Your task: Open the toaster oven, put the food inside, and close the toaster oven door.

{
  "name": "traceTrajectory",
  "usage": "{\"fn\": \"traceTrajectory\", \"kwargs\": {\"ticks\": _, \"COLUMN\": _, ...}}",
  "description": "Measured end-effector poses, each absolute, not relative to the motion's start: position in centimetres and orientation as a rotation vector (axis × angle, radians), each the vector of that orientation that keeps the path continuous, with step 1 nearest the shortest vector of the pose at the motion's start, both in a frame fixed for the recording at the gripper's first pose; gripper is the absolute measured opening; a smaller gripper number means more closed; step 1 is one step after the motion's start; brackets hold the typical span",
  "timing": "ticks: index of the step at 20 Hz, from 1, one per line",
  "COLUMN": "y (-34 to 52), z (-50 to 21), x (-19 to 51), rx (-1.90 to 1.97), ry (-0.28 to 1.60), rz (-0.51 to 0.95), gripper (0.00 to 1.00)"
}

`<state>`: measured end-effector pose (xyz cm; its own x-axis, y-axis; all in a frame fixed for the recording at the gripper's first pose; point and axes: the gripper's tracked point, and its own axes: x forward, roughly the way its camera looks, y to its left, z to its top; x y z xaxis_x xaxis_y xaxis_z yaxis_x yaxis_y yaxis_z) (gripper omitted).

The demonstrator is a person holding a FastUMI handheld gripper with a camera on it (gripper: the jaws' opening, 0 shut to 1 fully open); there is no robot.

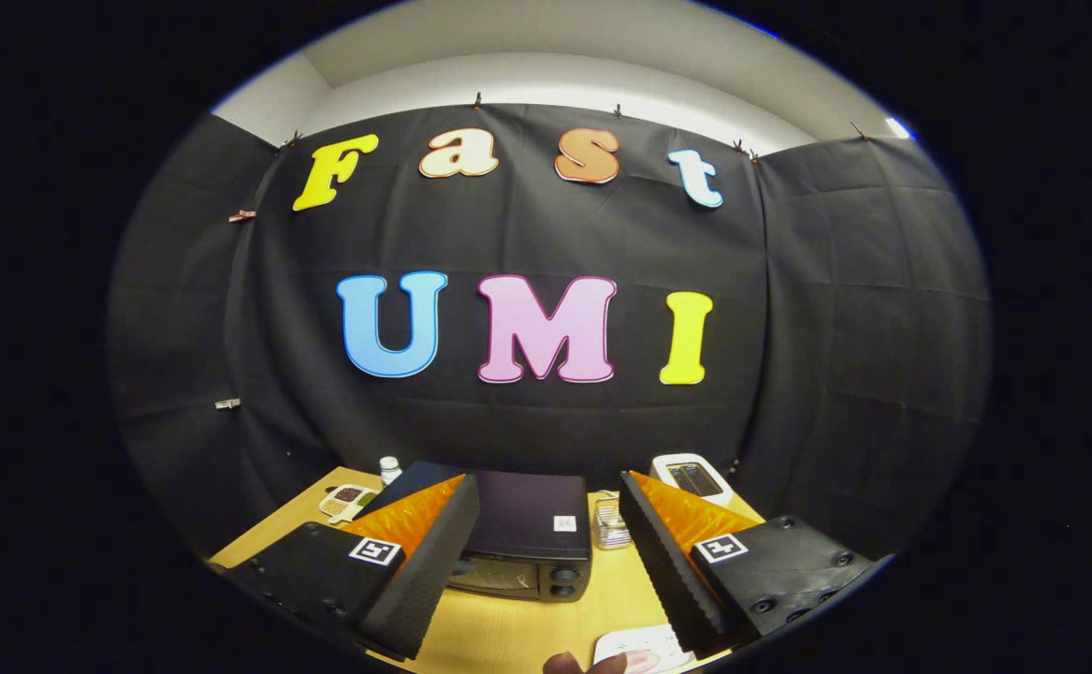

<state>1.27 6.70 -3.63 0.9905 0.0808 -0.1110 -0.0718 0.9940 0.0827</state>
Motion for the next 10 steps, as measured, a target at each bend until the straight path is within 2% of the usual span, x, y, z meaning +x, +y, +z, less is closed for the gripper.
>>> {"fn": "traceTrajectory", "kwargs": {"ticks": 10, "y": 16.0, "z": -11.8, "x": 4.3, "rx": 0.143, "ry": 0.325, "rz": 0.142, "gripper": 0.98}}
